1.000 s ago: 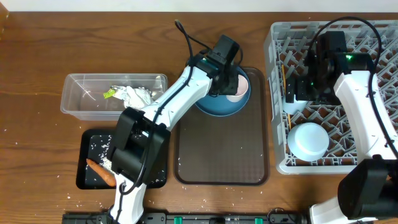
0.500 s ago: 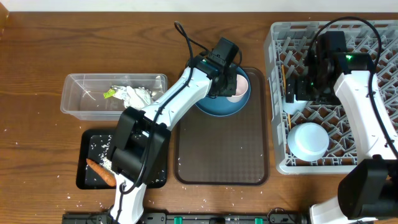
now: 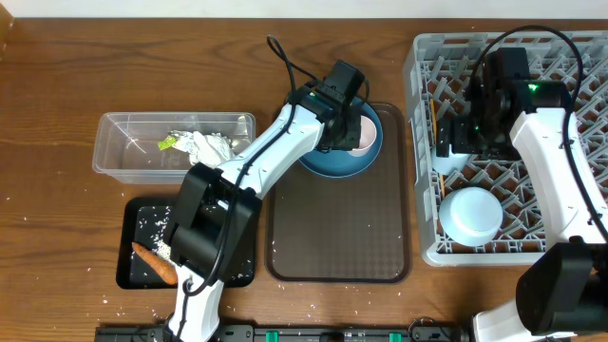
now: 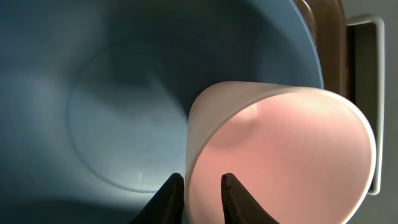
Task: Sort waste into correct bins and load items into the dishwasher rack
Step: 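Grasp the pink cup on the blue plate with the left gripper, then lift the pink cup and move it toward the right gripper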
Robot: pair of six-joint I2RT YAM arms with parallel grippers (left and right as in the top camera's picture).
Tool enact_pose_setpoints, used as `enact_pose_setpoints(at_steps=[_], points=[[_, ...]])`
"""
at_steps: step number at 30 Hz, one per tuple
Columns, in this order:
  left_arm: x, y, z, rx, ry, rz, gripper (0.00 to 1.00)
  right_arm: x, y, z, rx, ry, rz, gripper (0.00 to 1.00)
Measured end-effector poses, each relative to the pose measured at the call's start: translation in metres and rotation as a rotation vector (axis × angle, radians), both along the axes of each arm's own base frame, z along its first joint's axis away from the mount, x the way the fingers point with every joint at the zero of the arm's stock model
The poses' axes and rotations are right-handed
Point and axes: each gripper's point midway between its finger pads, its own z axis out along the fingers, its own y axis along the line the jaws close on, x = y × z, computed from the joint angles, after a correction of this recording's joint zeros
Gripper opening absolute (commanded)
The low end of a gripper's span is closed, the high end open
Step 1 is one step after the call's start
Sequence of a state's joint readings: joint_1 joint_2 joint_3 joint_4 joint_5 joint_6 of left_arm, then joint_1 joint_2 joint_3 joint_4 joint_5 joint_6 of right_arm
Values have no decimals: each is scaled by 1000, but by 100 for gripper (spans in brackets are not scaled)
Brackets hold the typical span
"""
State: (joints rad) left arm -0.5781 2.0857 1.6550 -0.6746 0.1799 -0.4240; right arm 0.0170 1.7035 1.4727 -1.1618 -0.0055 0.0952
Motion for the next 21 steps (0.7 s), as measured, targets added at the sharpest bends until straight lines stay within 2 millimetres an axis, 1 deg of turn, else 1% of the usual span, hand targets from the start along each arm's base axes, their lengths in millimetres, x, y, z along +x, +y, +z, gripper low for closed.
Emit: enact_pose_setpoints(at_steps=[1,2,7,11,12,14,15,18,21], points=[[0,0,0,-1,-1,0,11,0,0,0,0,0,0,99],[1,0,0,-2,-1,4,6,0,0,0,0,0,0,99],[3,2,0,0,-7,4,6,0,0,0,0,0,0,99],[8,10,1,-3,-4,25,6,0,0,0,0,0,0,99],[10,14,3,-8,-4,33,6,0,0,0,0,0,0,99],[15,21,13,-36,-9,50,6,0,0,0,0,0,0,99],[17,25,23,-59,-15,58,6,0,0,0,0,0,0,99],[22,36,69,-175,-50,74,6,0,0,0,0,0,0,99],[16,52,128,-338,-75,70,6,0,0,0,0,0,0,99]])
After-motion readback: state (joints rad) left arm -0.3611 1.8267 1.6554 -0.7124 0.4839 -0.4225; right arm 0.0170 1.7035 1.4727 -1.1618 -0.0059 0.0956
